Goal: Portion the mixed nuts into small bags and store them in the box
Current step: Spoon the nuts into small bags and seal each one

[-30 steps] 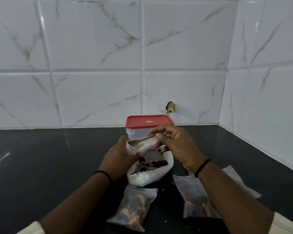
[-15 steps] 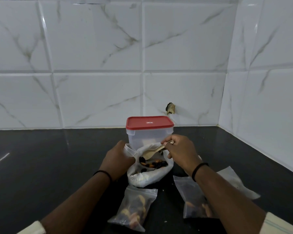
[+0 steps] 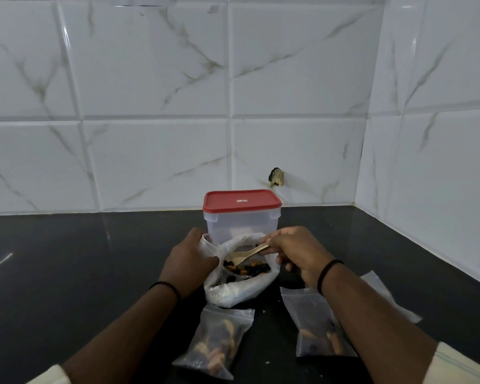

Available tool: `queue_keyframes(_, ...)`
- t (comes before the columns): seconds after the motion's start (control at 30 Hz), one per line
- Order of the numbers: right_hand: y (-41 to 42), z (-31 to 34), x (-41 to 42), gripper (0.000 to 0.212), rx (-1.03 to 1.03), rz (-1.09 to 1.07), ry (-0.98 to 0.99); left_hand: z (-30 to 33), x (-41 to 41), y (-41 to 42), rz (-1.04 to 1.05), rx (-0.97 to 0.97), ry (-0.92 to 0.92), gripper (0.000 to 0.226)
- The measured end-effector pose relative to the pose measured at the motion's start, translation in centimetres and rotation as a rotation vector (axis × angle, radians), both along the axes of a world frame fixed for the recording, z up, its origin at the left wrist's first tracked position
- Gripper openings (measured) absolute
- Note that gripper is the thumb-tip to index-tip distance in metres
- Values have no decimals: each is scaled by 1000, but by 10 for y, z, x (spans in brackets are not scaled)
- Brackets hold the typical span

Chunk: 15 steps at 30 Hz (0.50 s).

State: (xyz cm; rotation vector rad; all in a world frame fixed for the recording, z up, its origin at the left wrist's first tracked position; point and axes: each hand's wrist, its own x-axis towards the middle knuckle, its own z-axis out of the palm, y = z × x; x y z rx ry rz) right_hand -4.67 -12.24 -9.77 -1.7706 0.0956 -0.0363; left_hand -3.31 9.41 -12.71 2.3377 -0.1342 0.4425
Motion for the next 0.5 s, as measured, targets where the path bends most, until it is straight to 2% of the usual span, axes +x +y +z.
queue_keyframes(0.3, -4, 8, -2, 19, 173, -120, -1, 5, -6, -3, -23, -35, -35, 37)
queue_keyframes(0.5, 0, 8, 1, 16, 191, -87, -188, 4, -6, -3, -36, -33, -44, 36)
